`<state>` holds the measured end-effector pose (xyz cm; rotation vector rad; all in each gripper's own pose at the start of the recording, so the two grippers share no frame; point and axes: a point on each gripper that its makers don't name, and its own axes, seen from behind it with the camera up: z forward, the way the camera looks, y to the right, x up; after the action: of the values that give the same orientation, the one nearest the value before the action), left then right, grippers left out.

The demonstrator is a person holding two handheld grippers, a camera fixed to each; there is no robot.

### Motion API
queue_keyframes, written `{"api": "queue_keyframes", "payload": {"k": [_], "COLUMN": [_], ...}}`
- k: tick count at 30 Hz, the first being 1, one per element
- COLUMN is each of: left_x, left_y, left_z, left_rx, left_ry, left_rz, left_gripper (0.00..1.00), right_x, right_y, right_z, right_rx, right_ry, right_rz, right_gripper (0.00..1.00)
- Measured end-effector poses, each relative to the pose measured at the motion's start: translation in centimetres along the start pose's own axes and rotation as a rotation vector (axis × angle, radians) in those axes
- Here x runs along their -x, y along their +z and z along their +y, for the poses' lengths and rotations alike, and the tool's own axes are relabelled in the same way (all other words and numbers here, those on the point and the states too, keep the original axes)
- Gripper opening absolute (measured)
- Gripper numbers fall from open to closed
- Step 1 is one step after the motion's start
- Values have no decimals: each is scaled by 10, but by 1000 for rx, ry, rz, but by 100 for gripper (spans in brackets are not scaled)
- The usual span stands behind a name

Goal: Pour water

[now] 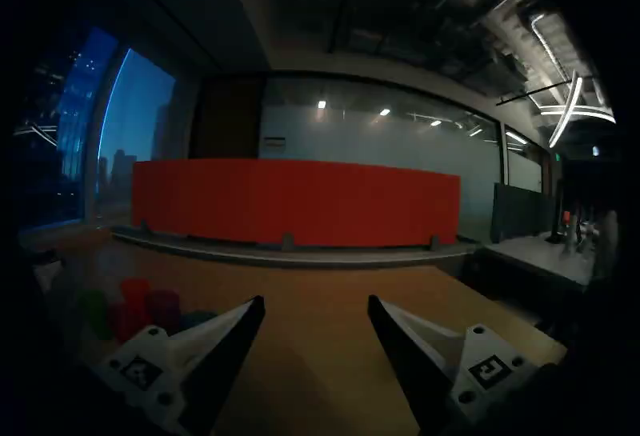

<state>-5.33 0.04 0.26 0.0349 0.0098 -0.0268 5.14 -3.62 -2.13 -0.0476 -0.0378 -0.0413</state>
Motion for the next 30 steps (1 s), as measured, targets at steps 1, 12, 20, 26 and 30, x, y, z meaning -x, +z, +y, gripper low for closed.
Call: {"api": "queue_keyframes", "payload": {"k": [1,12,20,26,30], "left_x": [0,1,1,1,1], "left_y": [0,0,-1,0,0], "left_z": [0,0,0,1,2], "left_rx": [0,0,0,3,7], "left_ry": [1,2,3,2,3], "left_rz": [-3,-9,-9,-10,-10], "left_gripper": [91,91,91,91,91], "right_x": [0,0,2,5,6], "right_y": [0,-2,-3,-5,-6], "right_z": [0,0,1,3,3], "right_rx": [0,-5,-8,-8,-12], "right_ry": [0,3,-2,9,10], "right_rz": [0,2,0,0,0], "right_gripper": [100,100,100,100,100]}}
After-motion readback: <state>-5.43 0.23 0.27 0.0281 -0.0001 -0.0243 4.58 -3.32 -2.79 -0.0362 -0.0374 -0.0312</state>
